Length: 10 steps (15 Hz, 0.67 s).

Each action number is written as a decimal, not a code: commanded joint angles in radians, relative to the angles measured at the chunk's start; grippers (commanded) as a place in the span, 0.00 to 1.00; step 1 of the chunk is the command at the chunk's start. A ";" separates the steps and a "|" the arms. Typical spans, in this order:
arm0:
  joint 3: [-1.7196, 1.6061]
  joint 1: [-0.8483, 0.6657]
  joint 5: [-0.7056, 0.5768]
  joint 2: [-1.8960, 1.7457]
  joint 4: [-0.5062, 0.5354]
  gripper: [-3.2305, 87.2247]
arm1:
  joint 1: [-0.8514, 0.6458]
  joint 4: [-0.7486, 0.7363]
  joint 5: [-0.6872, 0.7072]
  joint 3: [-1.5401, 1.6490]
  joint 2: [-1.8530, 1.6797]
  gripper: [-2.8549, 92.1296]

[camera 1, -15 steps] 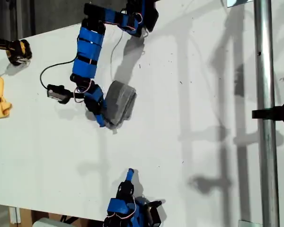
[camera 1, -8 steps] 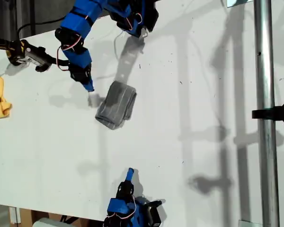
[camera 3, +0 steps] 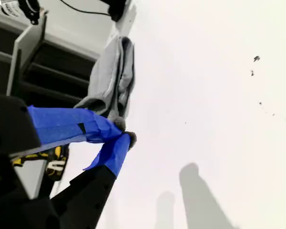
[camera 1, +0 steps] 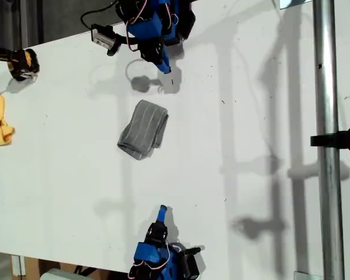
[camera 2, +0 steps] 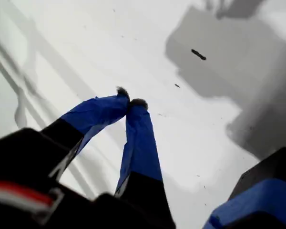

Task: Grasp corners of a towel and fold twice.

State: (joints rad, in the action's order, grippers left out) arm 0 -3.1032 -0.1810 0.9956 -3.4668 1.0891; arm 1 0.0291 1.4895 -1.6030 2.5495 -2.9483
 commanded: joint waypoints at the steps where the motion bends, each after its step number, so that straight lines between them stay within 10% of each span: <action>1: -0.011 0.034 -0.002 -0.006 -0.003 0.05 | 0.020 -0.006 -0.055 0.006 -0.031 0.10; 8: -0.017 0.064 0.213 -0.003 0.201 0.03 | 0.011 -0.089 -0.025 0.345 -0.334 0.15; 10: -0.017 0.071 -0.034 -0.003 0.199 0.03 | -0.018 -0.063 0.103 0.345 -0.334 0.15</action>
State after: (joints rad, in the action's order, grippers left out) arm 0 -3.1140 -0.1212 1.1198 -3.4668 1.2824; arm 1 0.0291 1.4128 -1.6091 2.9130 -3.2812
